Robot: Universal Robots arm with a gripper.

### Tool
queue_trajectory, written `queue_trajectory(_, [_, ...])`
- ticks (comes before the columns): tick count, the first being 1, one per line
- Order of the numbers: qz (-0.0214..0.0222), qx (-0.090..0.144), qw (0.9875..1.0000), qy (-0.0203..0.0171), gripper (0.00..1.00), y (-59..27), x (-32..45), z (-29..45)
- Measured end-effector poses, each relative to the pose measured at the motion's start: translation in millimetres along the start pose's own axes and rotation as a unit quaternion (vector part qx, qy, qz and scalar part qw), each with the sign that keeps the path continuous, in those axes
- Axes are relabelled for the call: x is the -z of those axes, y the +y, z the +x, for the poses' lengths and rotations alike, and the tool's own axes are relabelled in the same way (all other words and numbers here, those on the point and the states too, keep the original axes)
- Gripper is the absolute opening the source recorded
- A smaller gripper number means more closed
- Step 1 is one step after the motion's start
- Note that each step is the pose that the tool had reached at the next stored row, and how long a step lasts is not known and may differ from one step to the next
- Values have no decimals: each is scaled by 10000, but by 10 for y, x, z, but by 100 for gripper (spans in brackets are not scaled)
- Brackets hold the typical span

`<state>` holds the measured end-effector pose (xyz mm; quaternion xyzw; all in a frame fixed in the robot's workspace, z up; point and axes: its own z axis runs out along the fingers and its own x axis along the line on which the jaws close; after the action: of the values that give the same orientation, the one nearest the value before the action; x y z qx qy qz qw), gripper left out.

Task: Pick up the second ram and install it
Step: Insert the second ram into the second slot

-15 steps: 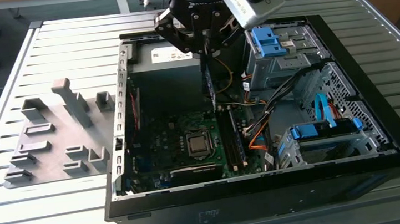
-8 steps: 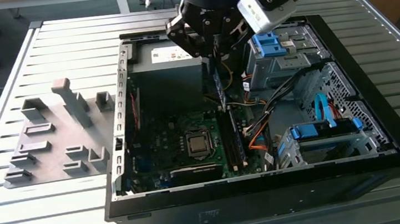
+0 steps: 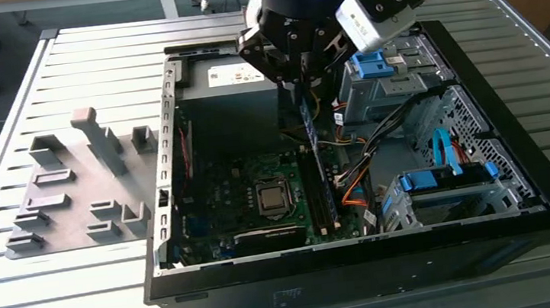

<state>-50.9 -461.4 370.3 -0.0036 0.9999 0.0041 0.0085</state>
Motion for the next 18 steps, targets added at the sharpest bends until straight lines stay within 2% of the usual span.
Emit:
queue_trajectory(4, [0,-1,10000,0,14,-1,-52,-41])
queue_trajectory(8, [1,-6,10000,1,14,-1,-114,-47])
queue_trajectory(18, [1,-7,10000,1,14,-1,-115,-47])
